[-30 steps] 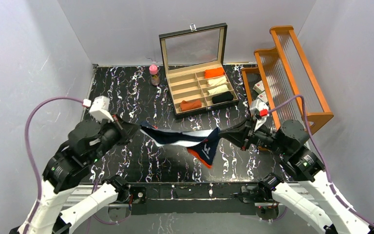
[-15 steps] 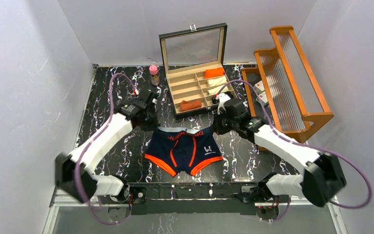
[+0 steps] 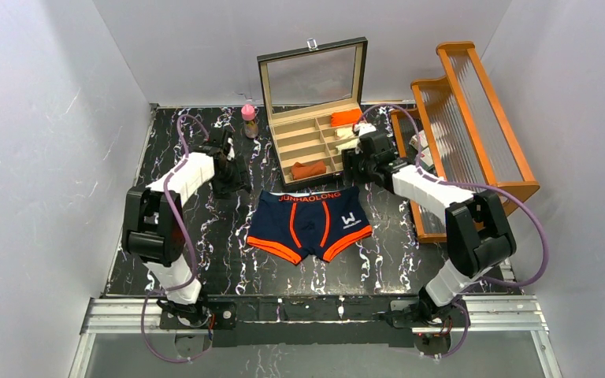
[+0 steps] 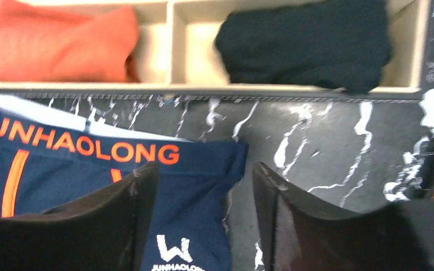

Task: Roll the underwear
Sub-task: Flatten out the underwear at the center of the board.

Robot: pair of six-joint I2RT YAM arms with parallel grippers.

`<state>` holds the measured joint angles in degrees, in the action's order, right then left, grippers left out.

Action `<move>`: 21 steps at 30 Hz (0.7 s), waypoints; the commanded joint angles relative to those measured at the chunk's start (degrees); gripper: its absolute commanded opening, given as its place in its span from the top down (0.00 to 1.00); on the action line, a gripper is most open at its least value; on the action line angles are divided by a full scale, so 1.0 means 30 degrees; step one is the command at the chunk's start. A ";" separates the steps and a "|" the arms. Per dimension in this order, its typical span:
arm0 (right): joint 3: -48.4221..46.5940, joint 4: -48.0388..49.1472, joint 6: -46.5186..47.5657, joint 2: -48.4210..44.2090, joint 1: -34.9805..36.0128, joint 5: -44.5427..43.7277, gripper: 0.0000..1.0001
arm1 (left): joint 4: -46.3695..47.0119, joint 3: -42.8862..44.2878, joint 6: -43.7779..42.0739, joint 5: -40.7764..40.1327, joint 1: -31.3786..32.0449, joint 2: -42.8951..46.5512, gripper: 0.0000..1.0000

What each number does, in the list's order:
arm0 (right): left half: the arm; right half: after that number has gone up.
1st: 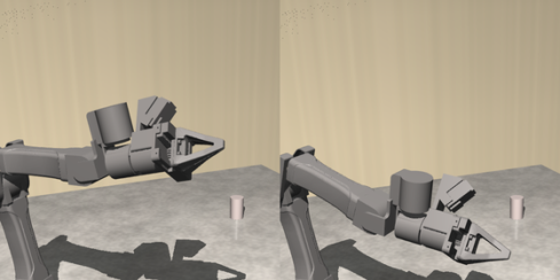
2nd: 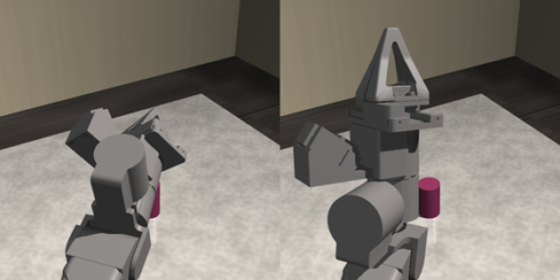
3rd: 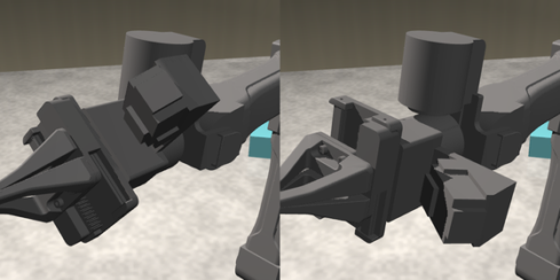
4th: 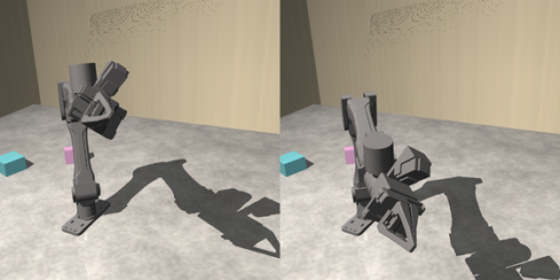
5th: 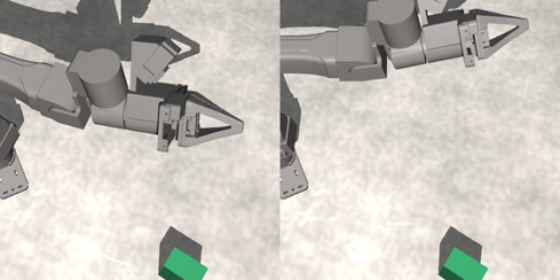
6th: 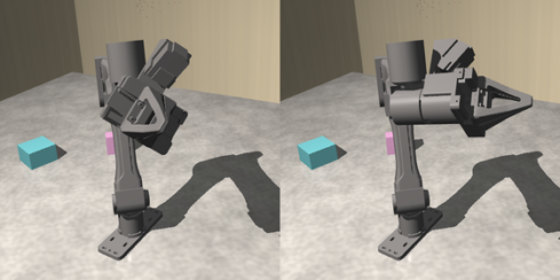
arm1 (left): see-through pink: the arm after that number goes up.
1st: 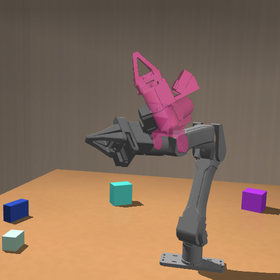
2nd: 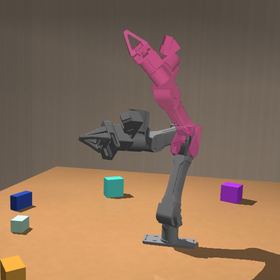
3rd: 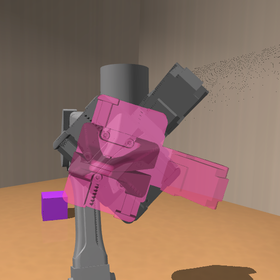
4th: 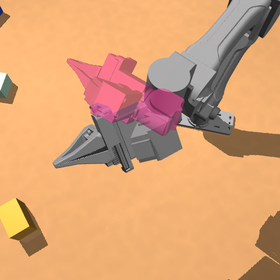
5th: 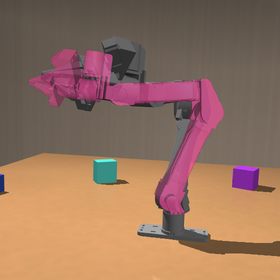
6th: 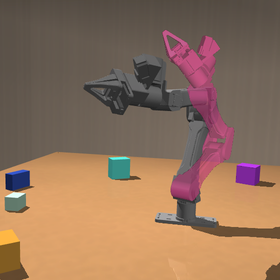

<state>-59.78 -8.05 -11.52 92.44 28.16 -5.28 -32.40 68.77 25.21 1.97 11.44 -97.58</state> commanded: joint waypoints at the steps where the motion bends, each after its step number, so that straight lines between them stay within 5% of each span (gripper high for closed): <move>1: -0.2920 -0.2270 -0.0285 0.0052 -0.0639 -0.0483 0.28 | -0.0763 0.1388 -0.1388 -0.0252 -0.0962 0.0419 0.36; 6: -0.2279 -0.4106 -0.1411 -0.1956 -0.0634 0.1361 0.27 | 0.0059 -0.0290 -0.1797 0.4772 -0.0968 0.3017 0.36; 9: -0.0875 -0.4066 -0.3124 -0.3238 -0.0656 0.5107 0.35 | 0.1387 -0.2869 -0.1378 0.8149 -0.0515 0.4668 0.36; 14: 0.1075 -0.5503 -0.5686 -0.3205 -0.0636 0.9322 0.63 | 0.3186 -0.6809 0.0289 0.8580 0.1600 0.6477 0.37; 21: 0.3342 -0.5518 -0.6209 -0.1702 -0.0633 0.7771 0.81 | 0.7676 -0.8522 0.3031 0.6706 0.4105 0.6154 0.41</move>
<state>-50.85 -22.51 -27.93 85.01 26.13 18.09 -17.57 43.47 29.66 24.74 21.38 -78.59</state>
